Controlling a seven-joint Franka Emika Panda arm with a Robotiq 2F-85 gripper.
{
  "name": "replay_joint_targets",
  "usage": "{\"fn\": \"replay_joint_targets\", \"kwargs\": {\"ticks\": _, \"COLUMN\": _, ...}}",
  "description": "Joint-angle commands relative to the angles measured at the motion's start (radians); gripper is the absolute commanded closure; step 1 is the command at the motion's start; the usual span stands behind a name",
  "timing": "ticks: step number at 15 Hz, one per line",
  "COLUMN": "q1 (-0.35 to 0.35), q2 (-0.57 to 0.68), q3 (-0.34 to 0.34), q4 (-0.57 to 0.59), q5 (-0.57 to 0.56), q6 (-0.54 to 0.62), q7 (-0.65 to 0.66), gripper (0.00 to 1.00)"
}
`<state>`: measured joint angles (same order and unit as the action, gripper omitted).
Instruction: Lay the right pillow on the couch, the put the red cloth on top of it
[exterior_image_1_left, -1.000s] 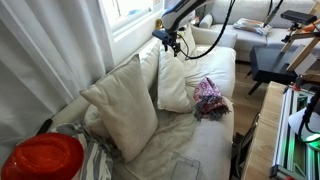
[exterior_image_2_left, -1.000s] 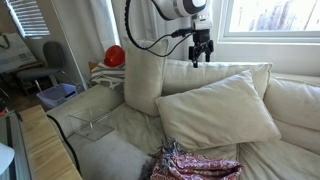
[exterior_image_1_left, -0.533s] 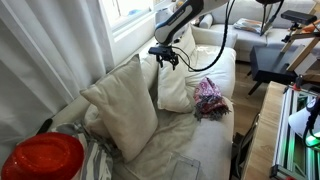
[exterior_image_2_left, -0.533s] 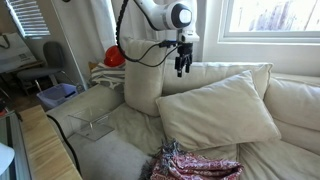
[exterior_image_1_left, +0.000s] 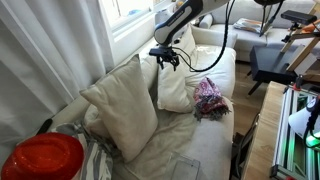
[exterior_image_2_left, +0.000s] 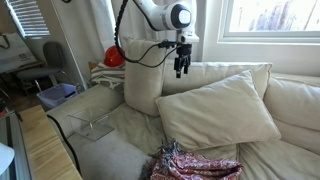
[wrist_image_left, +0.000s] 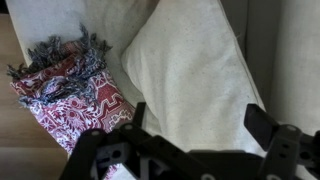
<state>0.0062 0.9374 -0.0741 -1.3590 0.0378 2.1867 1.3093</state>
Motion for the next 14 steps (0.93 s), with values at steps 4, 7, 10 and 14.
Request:
{"fn": "replay_joint_targets", "kwargs": {"ticks": 4, "q1": 0.023, "q2": 0.214, "q3": 0.065, "q4": 0.075, "q5": 0.048, "q6": 0.023, "q7": -0.254, "gripper": 0.00}}
{"fn": "replay_joint_targets", "kwargs": {"ticks": 7, "q1": 0.066, "q2": 0.301, "q3": 0.044, "q4": 0.110, "q5": 0.047, "q6": 0.170, "q7": -0.266, "gripper": 0.00}}
{"fn": "replay_joint_targets", "kwargs": {"ticks": 10, "q1": 0.084, "q2": 0.345, "q3": 0.022, "q4": 0.130, "q5": 0.047, "q6": 0.358, "q7": -0.267, "gripper": 0.00}}
{"fn": "replay_joint_targets", "kwargs": {"ticks": 14, "q1": 0.094, "q2": 0.386, "q3": -0.011, "q4": 0.158, "q5": 0.047, "q6": 0.458, "q7": -0.280, "gripper": 0.10}}
